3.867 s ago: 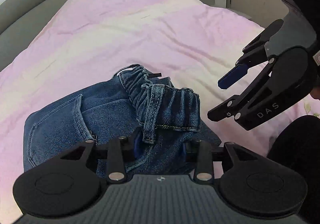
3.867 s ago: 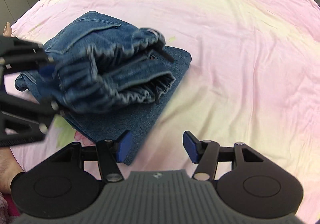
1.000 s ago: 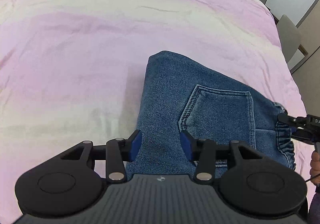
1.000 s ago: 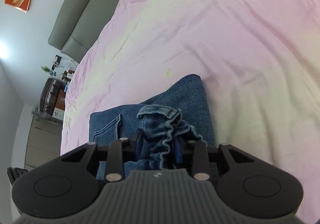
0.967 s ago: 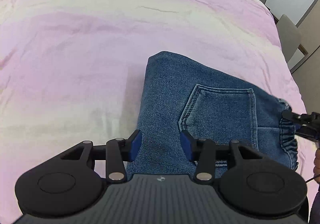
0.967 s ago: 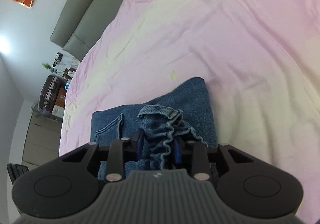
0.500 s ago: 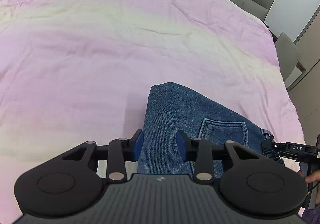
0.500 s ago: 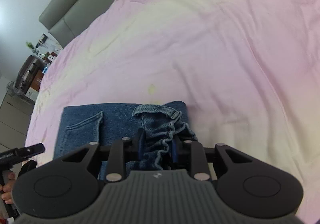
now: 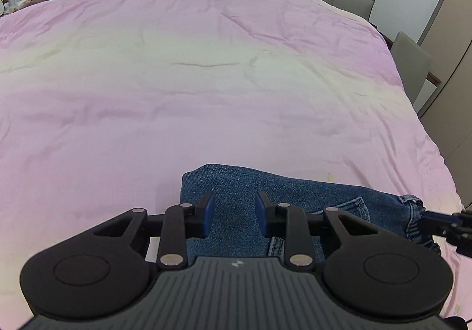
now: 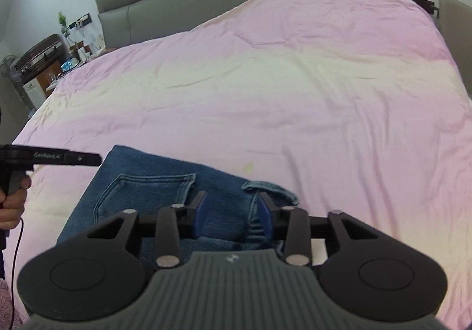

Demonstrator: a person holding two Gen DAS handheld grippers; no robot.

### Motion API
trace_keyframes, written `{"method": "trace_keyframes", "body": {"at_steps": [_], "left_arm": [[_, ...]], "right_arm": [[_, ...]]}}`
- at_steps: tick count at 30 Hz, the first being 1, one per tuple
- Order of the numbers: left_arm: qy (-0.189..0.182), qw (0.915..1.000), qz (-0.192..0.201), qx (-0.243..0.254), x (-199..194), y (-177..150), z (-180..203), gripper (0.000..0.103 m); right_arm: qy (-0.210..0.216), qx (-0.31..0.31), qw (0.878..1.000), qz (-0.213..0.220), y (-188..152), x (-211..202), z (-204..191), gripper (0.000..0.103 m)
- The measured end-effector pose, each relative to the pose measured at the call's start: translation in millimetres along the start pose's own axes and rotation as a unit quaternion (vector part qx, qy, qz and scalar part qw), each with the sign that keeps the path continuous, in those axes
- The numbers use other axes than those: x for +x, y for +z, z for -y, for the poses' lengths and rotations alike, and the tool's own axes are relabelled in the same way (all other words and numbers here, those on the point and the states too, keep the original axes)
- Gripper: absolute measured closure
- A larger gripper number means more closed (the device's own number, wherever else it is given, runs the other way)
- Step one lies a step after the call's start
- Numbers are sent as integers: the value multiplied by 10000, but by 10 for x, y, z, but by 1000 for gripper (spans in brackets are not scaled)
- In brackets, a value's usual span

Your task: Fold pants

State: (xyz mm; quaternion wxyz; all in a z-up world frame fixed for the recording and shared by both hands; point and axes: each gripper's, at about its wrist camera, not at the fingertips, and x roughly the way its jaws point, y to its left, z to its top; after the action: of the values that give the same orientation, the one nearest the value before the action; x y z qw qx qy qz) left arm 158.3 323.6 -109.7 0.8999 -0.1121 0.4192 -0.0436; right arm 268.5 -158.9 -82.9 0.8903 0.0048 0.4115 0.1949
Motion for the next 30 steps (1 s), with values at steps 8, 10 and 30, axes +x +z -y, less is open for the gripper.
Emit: {"method": "trace_keyframes", "body": {"at_steps": [8, 10, 30], "left_arm": [[263, 9961, -804, -234, 652, -86, -225, 87], [369, 9948, -914, -245, 734, -85, -205, 87], [751, 9958, -156, 503, -941, -1142, -180, 83]], "right_arm": [[-443, -310, 9983, -214, -286, 591, 199, 103], [-501, -361, 9978, -248, -296, 672, 196, 103], [-368, -936, 9947, 194, -783, -354, -423, 70]]}}
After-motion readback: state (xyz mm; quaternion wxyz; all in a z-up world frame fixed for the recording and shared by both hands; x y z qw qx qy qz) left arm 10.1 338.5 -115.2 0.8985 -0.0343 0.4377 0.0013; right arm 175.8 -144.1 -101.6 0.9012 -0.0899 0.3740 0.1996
